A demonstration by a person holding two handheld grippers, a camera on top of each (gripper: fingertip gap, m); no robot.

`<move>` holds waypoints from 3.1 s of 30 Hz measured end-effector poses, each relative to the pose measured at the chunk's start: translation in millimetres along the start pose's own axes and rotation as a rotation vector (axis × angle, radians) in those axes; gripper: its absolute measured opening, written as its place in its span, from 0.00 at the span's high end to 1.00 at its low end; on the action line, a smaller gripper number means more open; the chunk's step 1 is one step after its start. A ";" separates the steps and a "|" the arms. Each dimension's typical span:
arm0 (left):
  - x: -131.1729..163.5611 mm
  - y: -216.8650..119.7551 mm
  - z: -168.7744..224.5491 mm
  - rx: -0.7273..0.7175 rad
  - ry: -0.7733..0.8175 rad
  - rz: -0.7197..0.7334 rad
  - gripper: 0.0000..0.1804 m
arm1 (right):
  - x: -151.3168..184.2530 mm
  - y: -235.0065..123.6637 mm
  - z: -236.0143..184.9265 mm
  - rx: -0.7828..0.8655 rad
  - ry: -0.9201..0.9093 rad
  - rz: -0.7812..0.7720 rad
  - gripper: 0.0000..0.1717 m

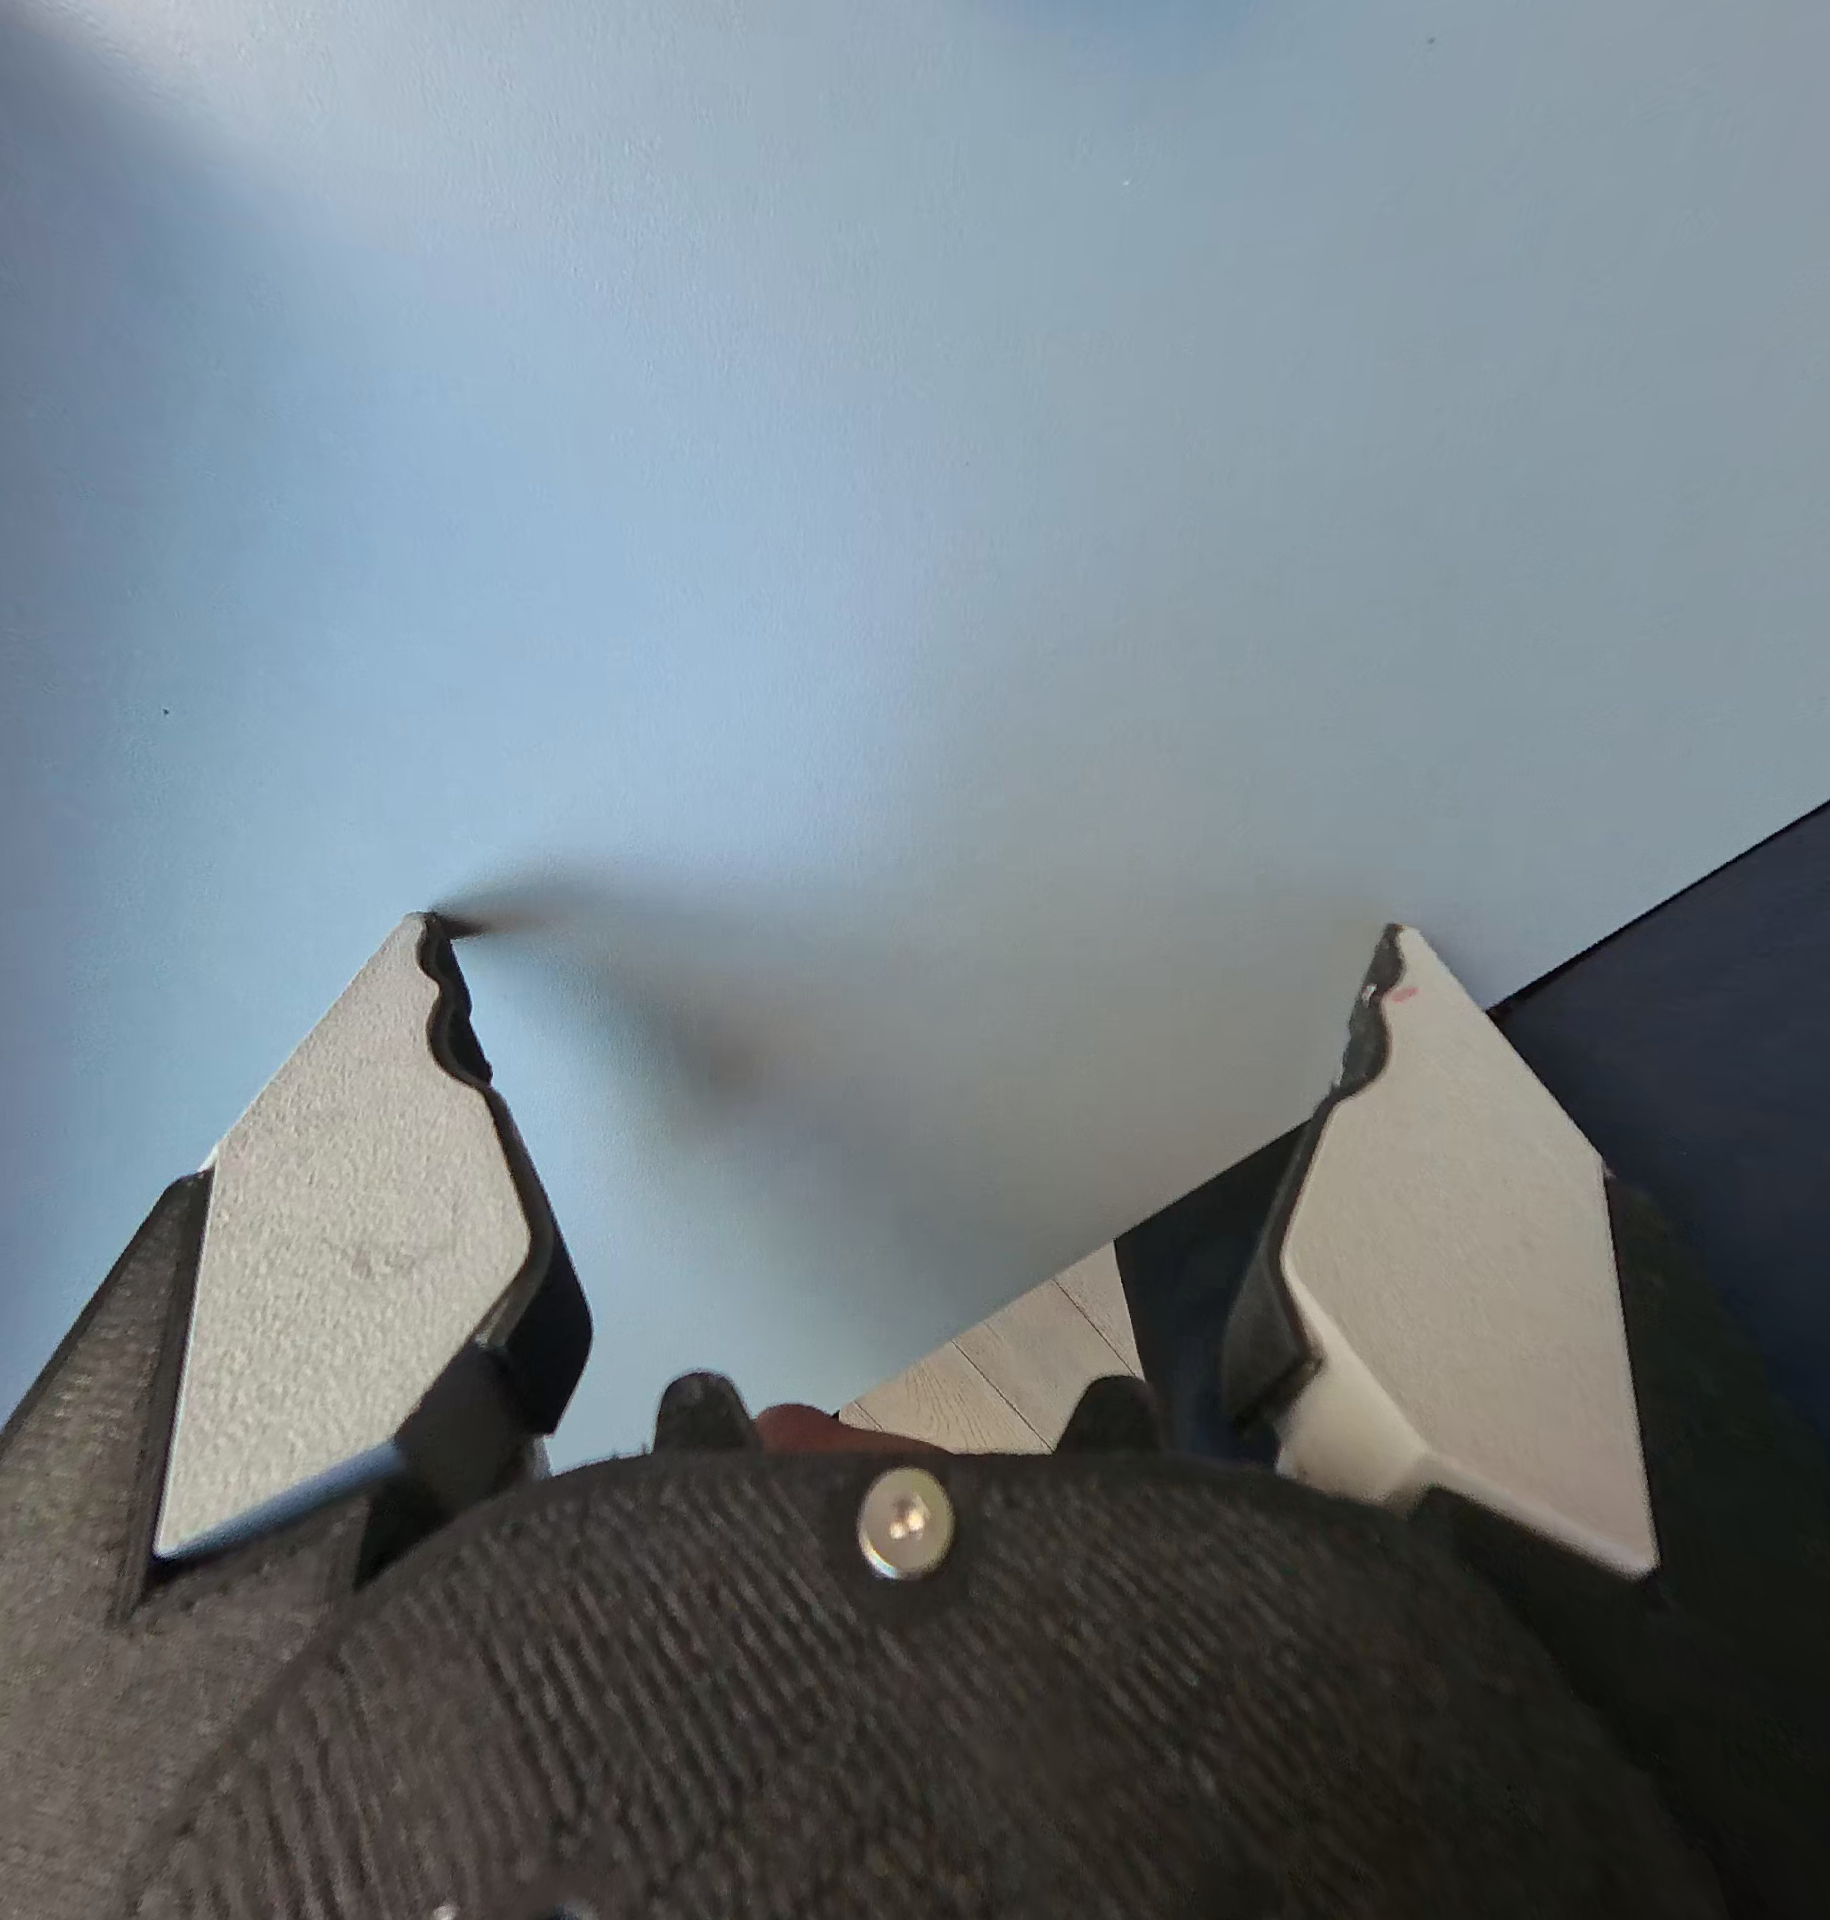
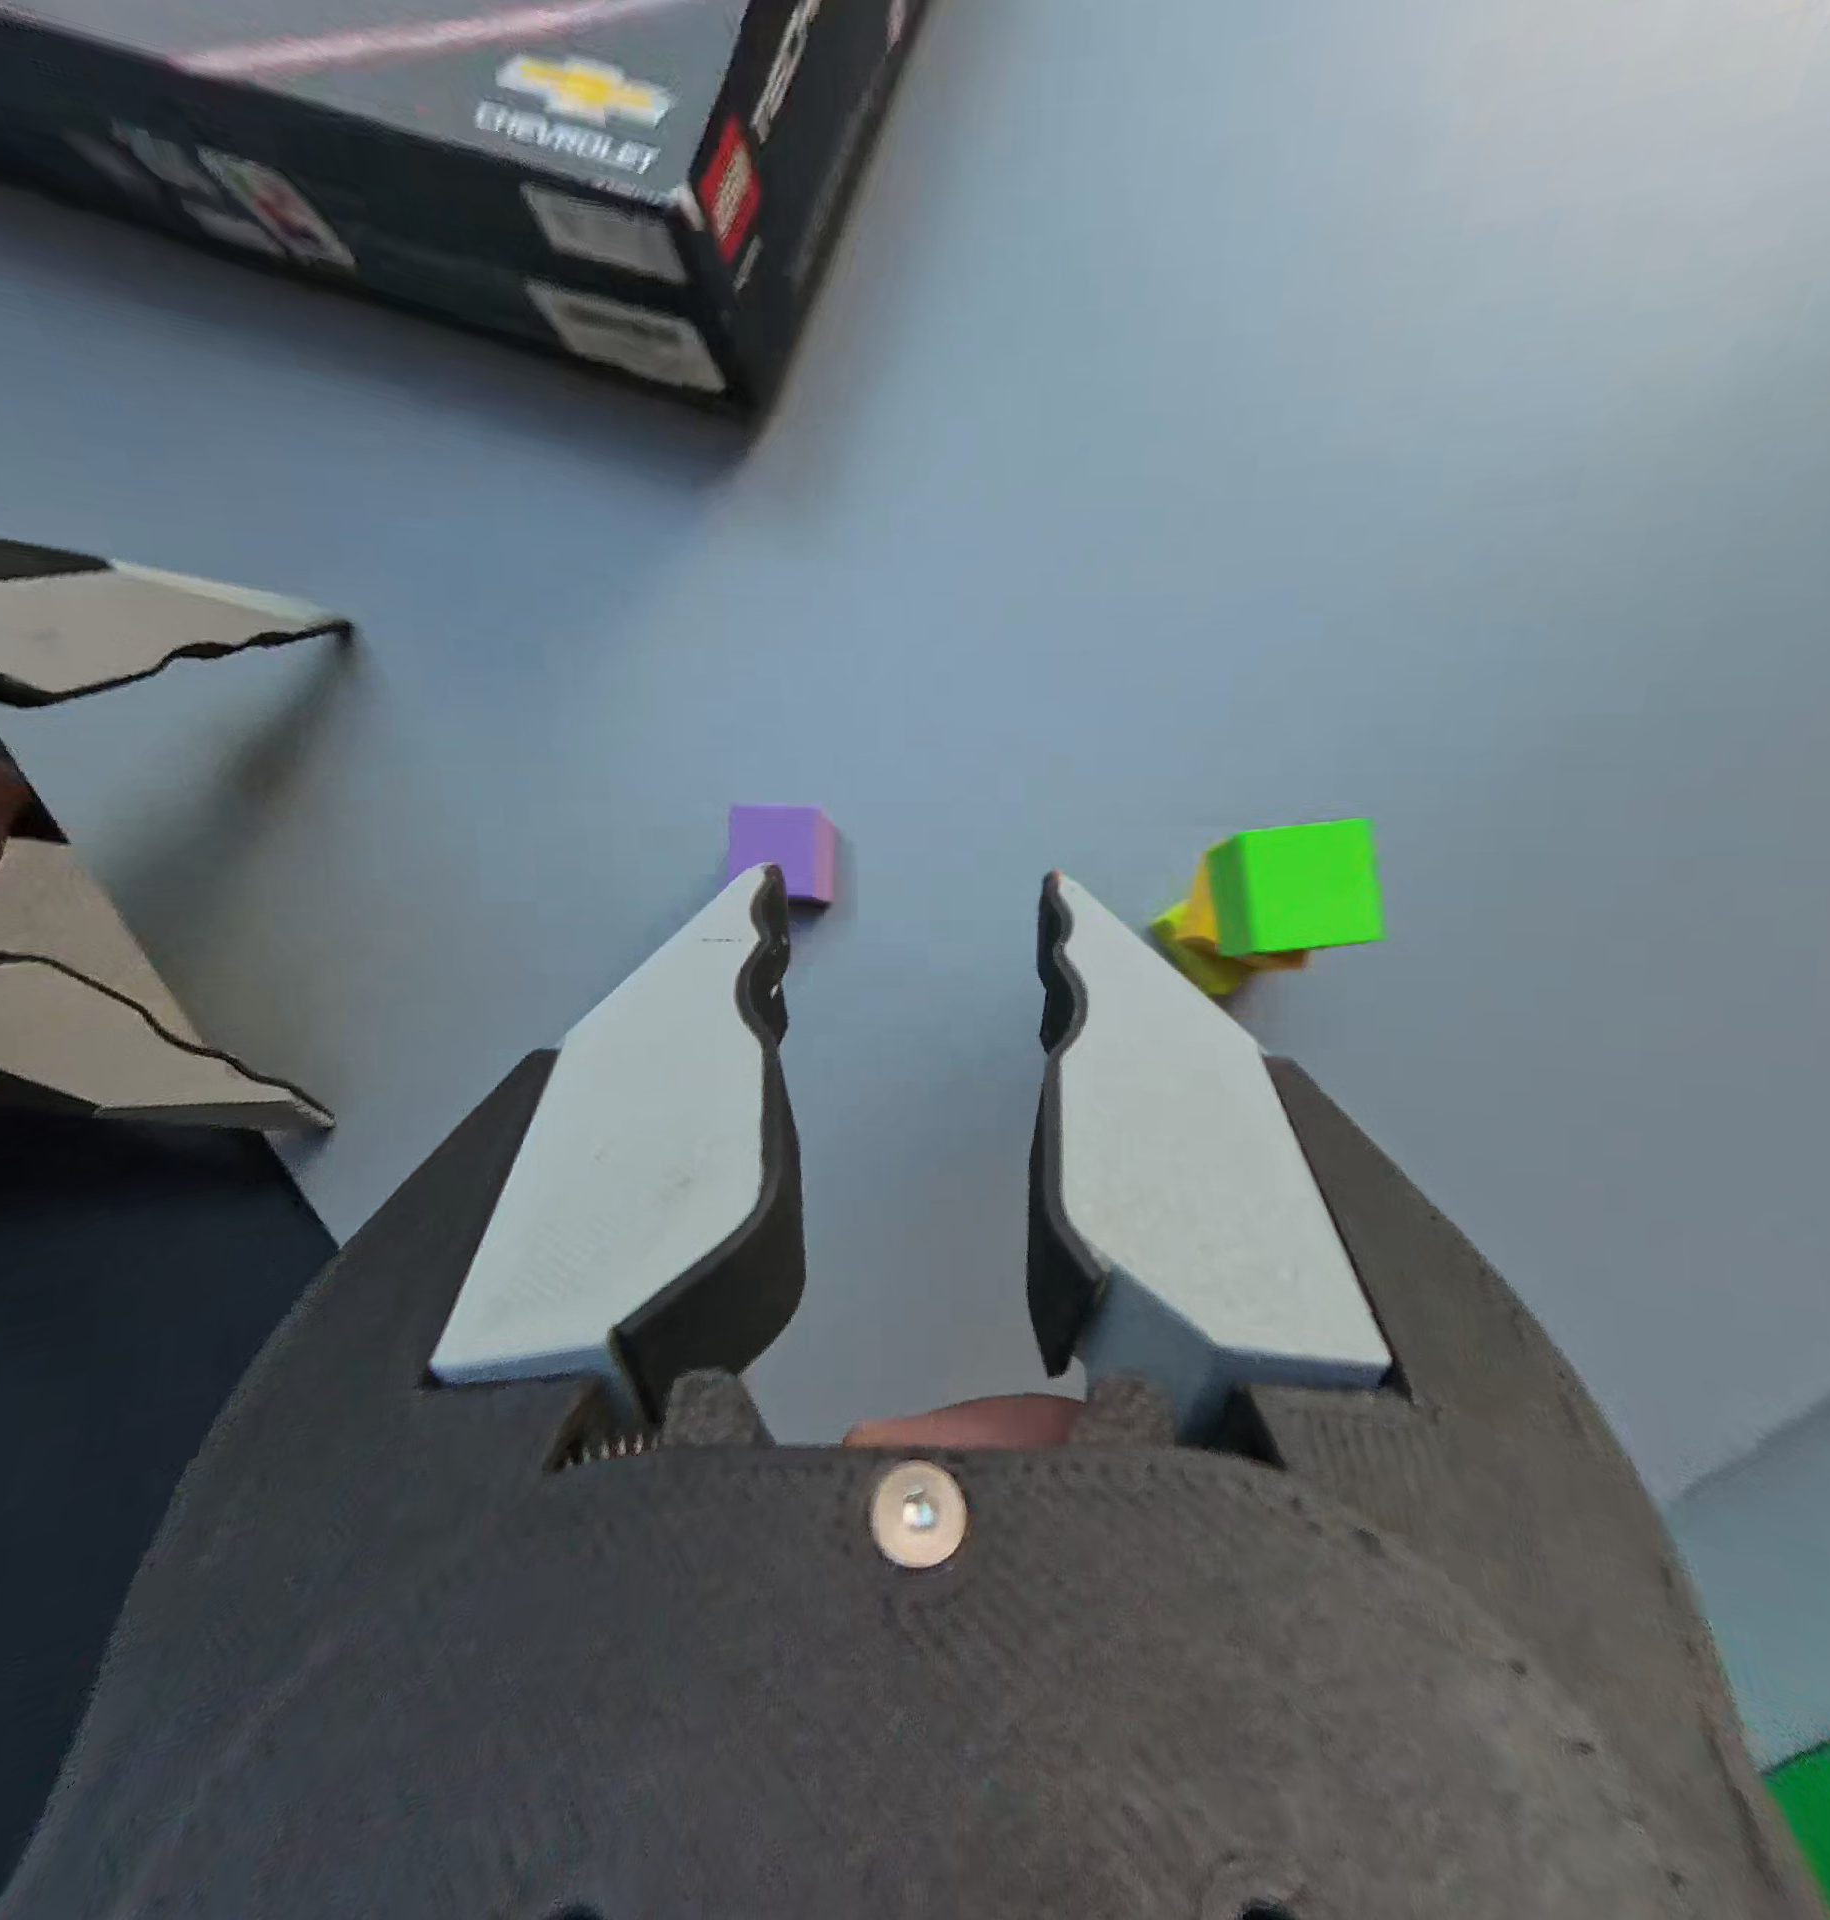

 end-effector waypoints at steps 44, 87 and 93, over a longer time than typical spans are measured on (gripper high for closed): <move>1.4 -0.2 0.2 0.000 -0.003 0.011 0.11 | 19.5 -9.3 60.2 0.037 0.219 0.004 0.63; 2.2 -0.2 1.1 -0.004 -0.024 0.006 0.11 | 80.9 23.1 42.2 -0.004 0.350 -0.010 0.92; 1.9 0.3 0.7 -0.001 -0.003 0.025 0.11 | 111.8 19.4 22.7 -0.036 0.408 -0.001 0.86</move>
Point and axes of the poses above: each gripper's, where its closed fingertips meet, y out along the fingers, x out of its underside, z = x × y across the jaws, the point moved 10 cm from there along -y, back along the fingers, and after that the axes turned 9 degrees about -z, right-handed, at the moved point
